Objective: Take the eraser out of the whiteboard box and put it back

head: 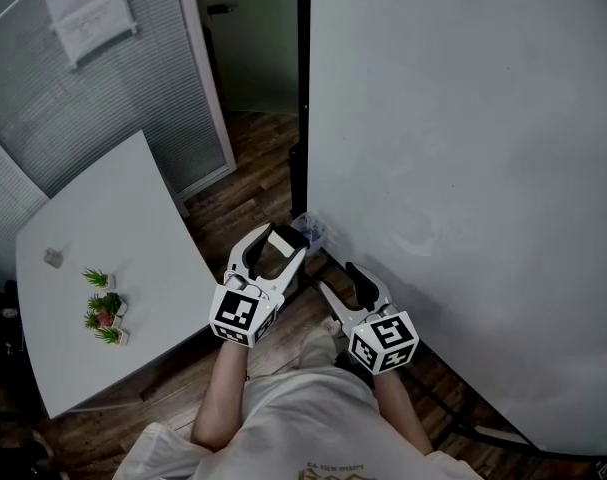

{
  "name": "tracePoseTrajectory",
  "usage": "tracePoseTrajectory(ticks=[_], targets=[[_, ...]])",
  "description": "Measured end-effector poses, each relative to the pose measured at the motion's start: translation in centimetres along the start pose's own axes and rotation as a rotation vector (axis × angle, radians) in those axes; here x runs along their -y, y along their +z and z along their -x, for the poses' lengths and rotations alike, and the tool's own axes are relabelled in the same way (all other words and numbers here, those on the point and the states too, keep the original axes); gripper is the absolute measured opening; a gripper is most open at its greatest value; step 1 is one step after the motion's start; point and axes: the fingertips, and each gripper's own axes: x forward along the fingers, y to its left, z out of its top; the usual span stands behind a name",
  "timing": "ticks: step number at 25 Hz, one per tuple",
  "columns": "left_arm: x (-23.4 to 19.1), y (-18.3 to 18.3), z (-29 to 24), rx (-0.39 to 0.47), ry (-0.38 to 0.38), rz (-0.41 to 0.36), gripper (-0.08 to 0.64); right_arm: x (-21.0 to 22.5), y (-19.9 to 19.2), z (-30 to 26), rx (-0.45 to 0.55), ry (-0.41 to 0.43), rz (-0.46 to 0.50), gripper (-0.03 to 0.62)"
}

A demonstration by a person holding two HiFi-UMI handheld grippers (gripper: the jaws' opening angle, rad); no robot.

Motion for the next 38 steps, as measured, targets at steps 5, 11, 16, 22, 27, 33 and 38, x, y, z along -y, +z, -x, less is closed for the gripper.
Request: tracePoseTrajectory(ticks=[5, 11, 16, 22, 27, 33, 38], targets=[[-0.2, -0.2, -0.7, -0.009, -0.002, 0.005, 0.264, 0.5, 0.2, -0.3, -0.002, 0.000, -0.004, 0.261], [-0.1, -1.1, -1.9, -0.021, -0.011, 0.012, 0.264, 0.7, 0.2, -0.5, 0.002, 0.016, -0.015, 0.261], [-0.4, -0.5, -2.8, -0.011, -0.013, 0.009, 0.264, 0.8, 0.1, -0.9, -0.008, 0.026, -0.013, 0.261], [-0.9, -0.9, -3.6, -0.018, -0.012, 0.018, 0.264, 1.2, 0.4, -1.1, -0.002, 0.031, -0.026, 0.261], [-1.1, -1.6, -4.0, -0.031, -0.014, 0.018, 0.264, 1.4, 0.3, -1.5, -0.011, 0.034, -0.024, 0.261], [-1.2, -2.1, -4.1, -0.047, -0.019, 0.027, 0.264, 1.6, 0.2, -1.7, -0.017, 0.032, -0.032, 0.261], [-1.3, -2.3, -4.3, -0.054, -0.019, 0.031, 0.264, 1.6, 0.3, -1.8, -0.019, 0.030, -0.031, 0.261]])
